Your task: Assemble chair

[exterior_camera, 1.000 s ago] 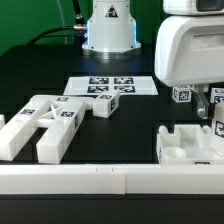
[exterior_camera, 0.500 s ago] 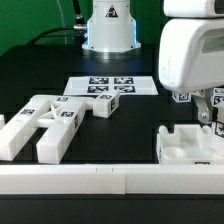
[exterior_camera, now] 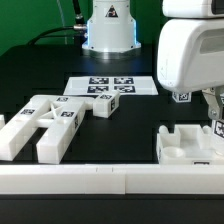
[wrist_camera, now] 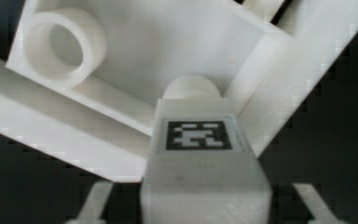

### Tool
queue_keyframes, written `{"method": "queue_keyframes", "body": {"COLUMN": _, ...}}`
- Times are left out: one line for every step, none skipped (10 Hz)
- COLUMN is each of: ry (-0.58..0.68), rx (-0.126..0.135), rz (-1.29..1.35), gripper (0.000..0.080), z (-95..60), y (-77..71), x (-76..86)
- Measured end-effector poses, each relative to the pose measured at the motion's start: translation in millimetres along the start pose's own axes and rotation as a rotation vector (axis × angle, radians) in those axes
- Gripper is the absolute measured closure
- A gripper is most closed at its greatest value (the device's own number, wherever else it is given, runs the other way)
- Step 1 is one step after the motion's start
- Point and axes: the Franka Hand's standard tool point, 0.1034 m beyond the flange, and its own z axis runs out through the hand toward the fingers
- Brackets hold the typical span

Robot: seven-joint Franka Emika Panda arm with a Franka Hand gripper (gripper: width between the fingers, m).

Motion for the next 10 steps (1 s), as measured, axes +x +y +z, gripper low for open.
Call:
{"method": "queue_keyframes", "body": {"ry": 0.000, "rx": 0.000, "rz": 0.120, "gripper": 0.0511, "z": 0.0, "y": 0.2, "x": 0.0}}
{"method": "queue_keyframes", "body": {"ry": 0.000, "rx": 0.000, "rz": 0.230, "gripper": 0.0511, "z": 0.2, "y": 0.2, "x": 0.0}}
{"method": "queue_keyframes", "body": {"ry": -0.002, "rx": -0.001, "rz": 0.349, "gripper": 0.0511, "z": 0.3, "y": 0.3, "x": -0.3}}
{"method": "queue_keyframes", "body": {"ry": -0.004, "rx": 0.003, "rz": 0.480, "gripper": 0.0511, "z": 0.7, "y": 0.7, "x": -1.1}}
{"method": "queue_keyframes", "body": {"ry": -0.009, "rx": 0.009, "rz": 0.587, "gripper": 0.0511, "z": 0.8, "y": 1.2, "x": -1.8}}
{"method": "queue_keyframes", "body": {"ry": -0.011, "rx": 0.013, "rz": 0.668, "gripper": 0.0510, "z": 0.9, "y": 1.5, "x": -2.1}}
{"method": "queue_keyframes", "body": {"ry": -0.012, "rx": 0.017, "rz": 0.785, "gripper": 0.0510, "z": 1.1, "y": 1.8, "x": -2.2}}
{"method": "queue_keyframes", "body": {"ry": -0.013, "rx": 0.015, "rz": 0.874, "gripper": 0.0510, "z": 1.3, "y": 1.4, "x": -2.2}}
{"method": "queue_keyframes", "body": {"ry": -0.014, "rx": 0.015, "rz": 0.968, "gripper": 0.0510, "z": 1.4, "y": 1.0, "x": -2.3}}
{"method": "queue_keyframes", "body": {"ry": -0.016, "rx": 0.014, "rz": 1.052, "gripper": 0.0509, "z": 1.5, "y": 0.4, "x": -2.4}}
